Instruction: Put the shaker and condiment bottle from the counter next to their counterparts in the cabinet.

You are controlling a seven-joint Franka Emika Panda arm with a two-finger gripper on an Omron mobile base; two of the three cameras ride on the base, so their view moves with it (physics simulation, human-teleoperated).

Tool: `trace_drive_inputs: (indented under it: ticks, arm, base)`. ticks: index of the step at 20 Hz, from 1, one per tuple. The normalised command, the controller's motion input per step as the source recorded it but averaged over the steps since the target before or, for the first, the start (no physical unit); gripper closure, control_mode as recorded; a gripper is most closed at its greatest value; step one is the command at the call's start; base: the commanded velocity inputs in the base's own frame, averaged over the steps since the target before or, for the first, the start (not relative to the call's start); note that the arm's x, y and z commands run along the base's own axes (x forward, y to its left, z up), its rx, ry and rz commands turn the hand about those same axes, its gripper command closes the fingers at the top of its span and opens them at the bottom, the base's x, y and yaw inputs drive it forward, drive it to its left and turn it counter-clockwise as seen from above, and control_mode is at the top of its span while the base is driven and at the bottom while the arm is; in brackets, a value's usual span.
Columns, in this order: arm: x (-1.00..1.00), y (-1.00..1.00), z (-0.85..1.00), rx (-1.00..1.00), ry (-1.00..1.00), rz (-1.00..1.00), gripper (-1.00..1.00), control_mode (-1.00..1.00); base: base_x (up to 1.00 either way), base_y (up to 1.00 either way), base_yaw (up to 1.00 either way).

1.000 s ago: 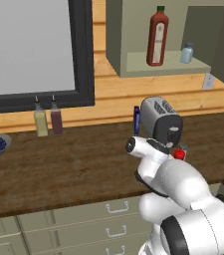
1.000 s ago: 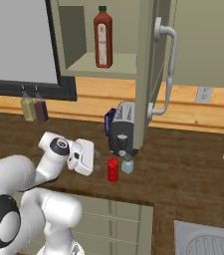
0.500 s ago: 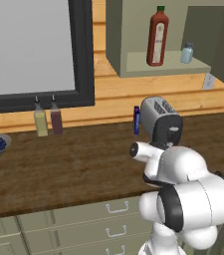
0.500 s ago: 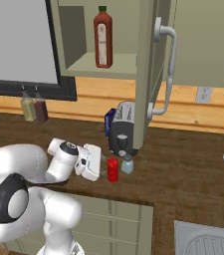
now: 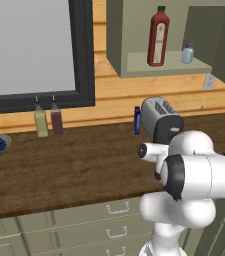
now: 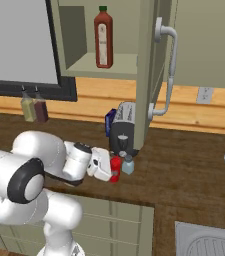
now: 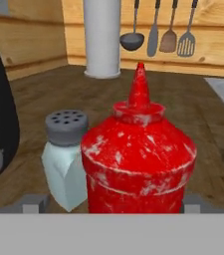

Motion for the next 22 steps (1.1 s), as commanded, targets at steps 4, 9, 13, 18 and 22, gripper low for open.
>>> trace_drive_inputs:
  ticks: [4,9,13,18,22]
  arm:
    - [0.03,-0.01,-0.25,-0.06,-0.03,0.00,1.00,-1.00]
    - [-0.57,0.02,0.16,0.00,-0.07,0.07,1.00,-1.00]
    - [-0.46,0.06,0.87,-0.10,-0.04,0.23,1.00,-1.00]
    - [-0.04,0.00,0.99,-0.07,0.00,0.35,1.00,-1.00]
    - [-0.05,0.01,0.99,-0.03,0.00,0.35,1.00,-1.00]
  base:
    - [0.00,0.00,0.00]
    - [0.00,0.00,0.00]
    - [0.00,0.00,0.00]
    - [0.00,0.00,0.00]
    - [0.00,0.00,0.00]
